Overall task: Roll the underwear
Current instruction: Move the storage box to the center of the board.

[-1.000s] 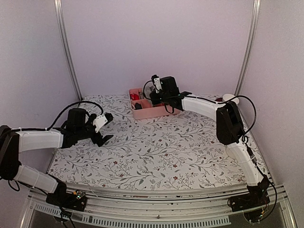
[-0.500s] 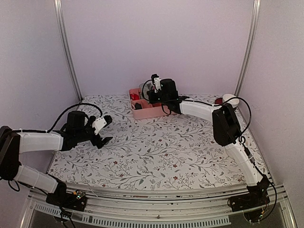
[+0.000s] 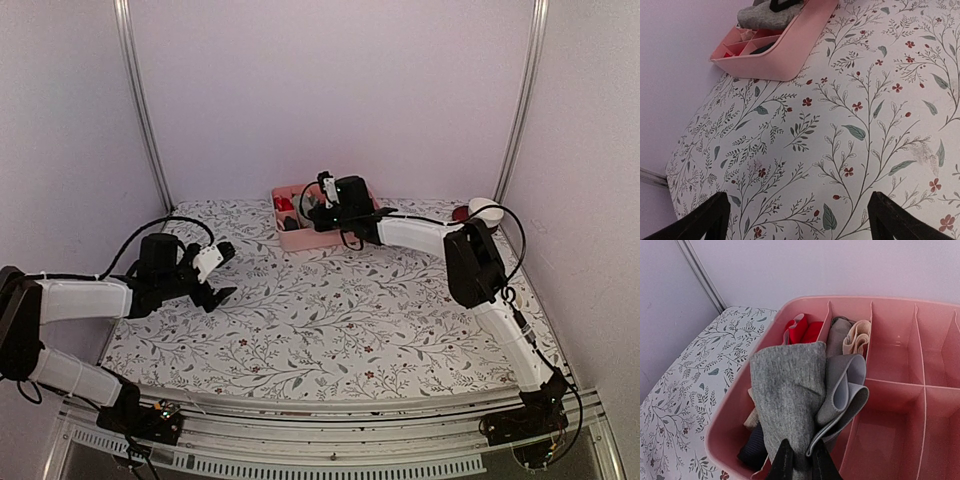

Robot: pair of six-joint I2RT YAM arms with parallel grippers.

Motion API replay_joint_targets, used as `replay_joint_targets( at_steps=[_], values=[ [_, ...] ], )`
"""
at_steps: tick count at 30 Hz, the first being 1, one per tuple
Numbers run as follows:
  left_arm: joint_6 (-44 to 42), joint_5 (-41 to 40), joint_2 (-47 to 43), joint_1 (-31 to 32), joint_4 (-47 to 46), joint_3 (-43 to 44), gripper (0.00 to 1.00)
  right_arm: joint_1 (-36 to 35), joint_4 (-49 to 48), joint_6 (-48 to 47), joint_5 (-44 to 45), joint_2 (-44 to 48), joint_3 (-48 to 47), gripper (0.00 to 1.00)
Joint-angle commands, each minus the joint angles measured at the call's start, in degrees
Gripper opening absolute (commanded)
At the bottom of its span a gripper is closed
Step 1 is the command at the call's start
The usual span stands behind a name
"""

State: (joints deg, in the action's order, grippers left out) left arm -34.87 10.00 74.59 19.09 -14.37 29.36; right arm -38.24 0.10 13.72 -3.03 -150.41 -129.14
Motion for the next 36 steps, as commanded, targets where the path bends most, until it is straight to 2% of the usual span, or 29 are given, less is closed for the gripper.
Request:
replay_joint_targets(
  at_steps=[1, 9, 14, 20, 24, 31, 36],
  values=[
    [0.64, 0.97, -1.26, -0.77, -1.77, -0.71, 0.99, -0.51, 6.08, 2.14, -2.93, 5.85, 6.77, 0.01],
    [1.02, 1.47, -1.42, -1.10, -1.55, -0.51, 0.98, -1.39, 9.52, 3.21, 0.13, 18.46, 21.92, 0.01],
    [1.21, 1.75, -1.24, -1.36, -1.28, -0.28, 0.98, -1.49, 12.90, 3.93, 1.28, 23.59, 25.79, 0.01],
    [1.36, 1.74, -1.46, -1.67, -1.07, -0.19, 0.99, -2.03, 16.44, 5.95, -1.93, 23.27, 23.82, 0.01],
    [1.39, 2.20, -1.18, -1.88, -1.08, -0.19, 0.98, -2.22, 20.45, 7.26, -0.61, 21.76, 21.55, 0.01],
    [1.47, 2.13, -1.18, -2.04, -0.88, -0.03, 0.98, -2.26, 28.52, 6.13, -0.14, 13.70, 12.03, 0.01],
    [1.56, 2.55, -0.95, -2.39, -0.92, 0.06, 0.98, -2.22, 30.71, 5.42, 2.33, 12.01, 10.93, 0.01]
  ],
)
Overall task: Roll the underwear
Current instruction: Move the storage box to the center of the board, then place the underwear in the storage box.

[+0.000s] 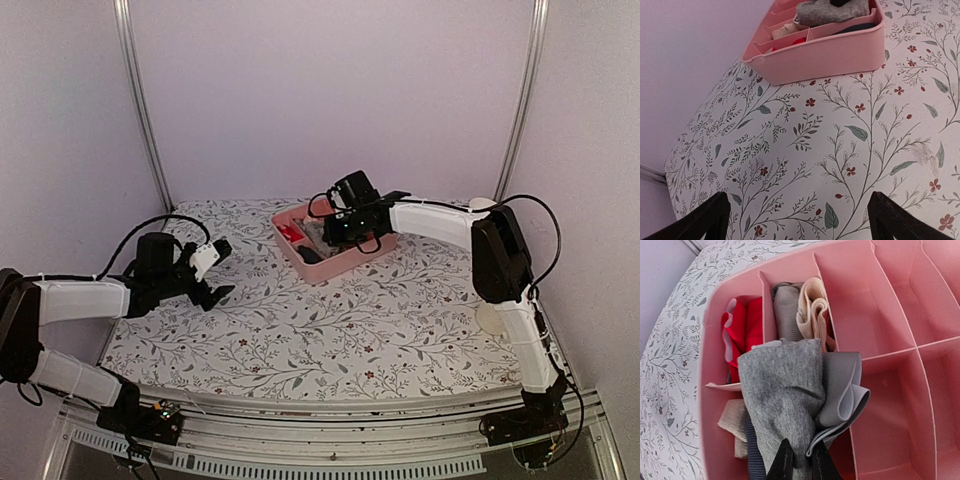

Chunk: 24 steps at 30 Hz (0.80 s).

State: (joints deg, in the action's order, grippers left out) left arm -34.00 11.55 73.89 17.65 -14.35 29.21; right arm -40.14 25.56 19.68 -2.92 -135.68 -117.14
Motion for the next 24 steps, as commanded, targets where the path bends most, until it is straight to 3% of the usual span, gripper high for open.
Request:
replay_joint_targets(
  at_steps=[1, 15, 24],
  values=[
    [0.69, 1.11, -0.09, -0.92, -0.86, 0.23, 0.99, -0.37, 5.70, -0.77, 2.57, -2.76, -0.95, 0.01],
    [0.86, 0.85, 0.76, -1.42, -1.11, 0.54, 0.98, -1.10, 8.97, -2.18, 5.68, 2.78, 1.12, 0.01],
    [1.03, 1.13, 1.00, -1.58, -0.73, 0.76, 0.99, -1.17, 15.80, -3.30, 6.26, -1.87, -2.75, 0.01]
  ],
)
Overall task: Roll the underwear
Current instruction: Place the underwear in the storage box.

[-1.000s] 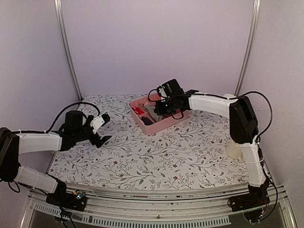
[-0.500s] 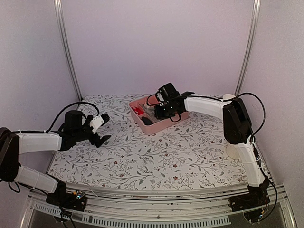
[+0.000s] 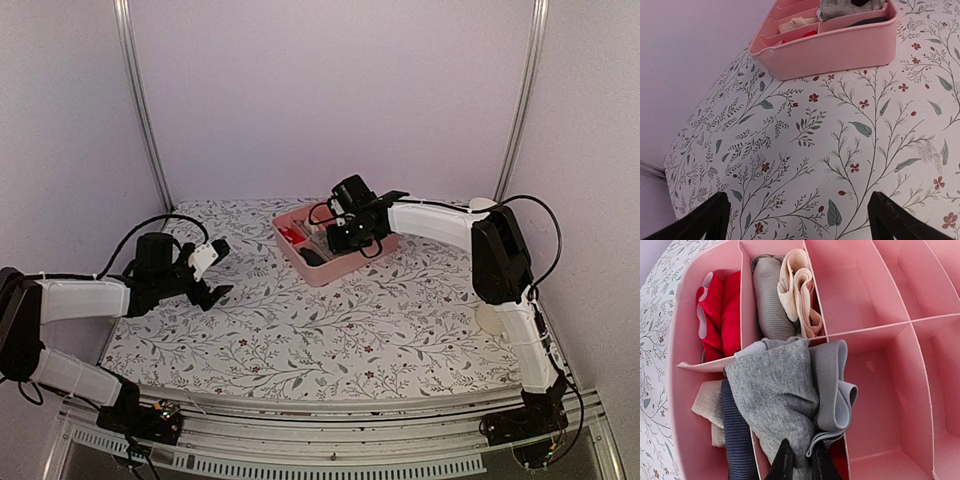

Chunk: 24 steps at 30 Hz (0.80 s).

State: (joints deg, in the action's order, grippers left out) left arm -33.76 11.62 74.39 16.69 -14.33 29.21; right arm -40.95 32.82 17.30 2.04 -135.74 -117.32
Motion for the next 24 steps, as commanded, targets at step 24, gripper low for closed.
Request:
replay_joint_targets(
  at_steps=[24],
  values=[
    [0.89, 1.72, 1.13, -1.04, -0.07, 1.29, 0.99, -1.66, 13.02, -8.67, 6.16, -6.91, -10.15, 0.17]
  ],
)
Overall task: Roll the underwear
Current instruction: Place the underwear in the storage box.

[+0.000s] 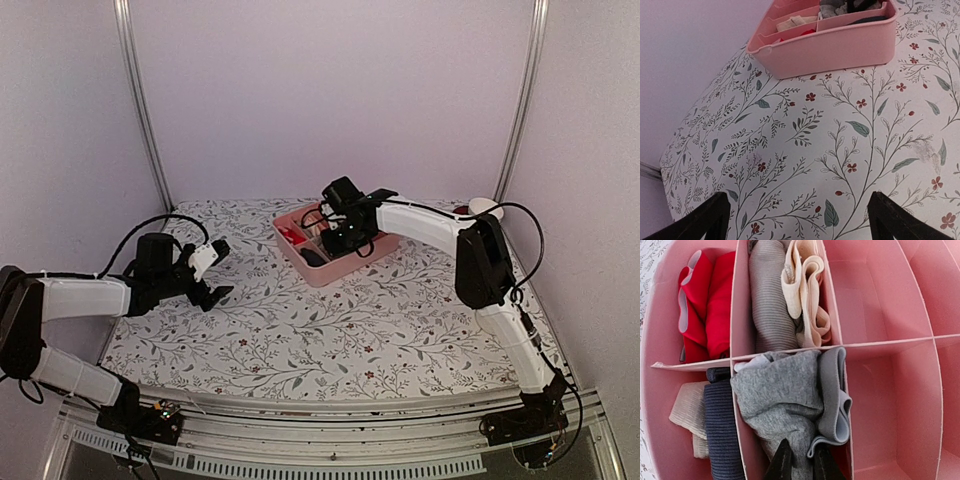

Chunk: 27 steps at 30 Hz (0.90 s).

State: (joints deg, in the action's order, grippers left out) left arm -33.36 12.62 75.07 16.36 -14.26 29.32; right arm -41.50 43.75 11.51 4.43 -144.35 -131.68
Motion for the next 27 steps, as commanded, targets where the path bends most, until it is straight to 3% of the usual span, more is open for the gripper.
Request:
replay_joint_targets(
  at_steps=[1, 11, 14, 17, 22, 27],
  values=[
    [0.49, 0.66, 0.49, -0.64, -0.15, 1.22, 0.99, -1.44, 1.40, -3.62, 4.34, 2.79, 4.52, 0.22],
    [0.49, 0.65, 0.51, -0.78, -0.19, 1.18, 0.98, -3.07, -1.90, -6.29, 8.83, 7.20, 4.74, 0.24],
    [0.45, 0.65, 0.63, -0.75, -0.16, 1.26, 0.99, -3.35, -3.59, -6.81, 9.05, 7.55, 5.24, 0.14],
    [0.46, 0.67, 0.53, -0.76, -0.15, 1.27, 0.98, -3.33, -4.92, -6.55, 8.41, 7.92, 5.20, 0.12],
    [0.41, 0.82, 0.70, -0.81, -0.15, 1.24, 0.98, -3.42, -5.18, -5.89, 6.78, 9.01, 5.27, 0.30],
    [0.41, 0.92, 1.11, -0.81, 0.13, 1.48, 0.98, -3.43, -4.83, -5.64, 6.31, 9.18, 5.22, 0.33]
  ],
)
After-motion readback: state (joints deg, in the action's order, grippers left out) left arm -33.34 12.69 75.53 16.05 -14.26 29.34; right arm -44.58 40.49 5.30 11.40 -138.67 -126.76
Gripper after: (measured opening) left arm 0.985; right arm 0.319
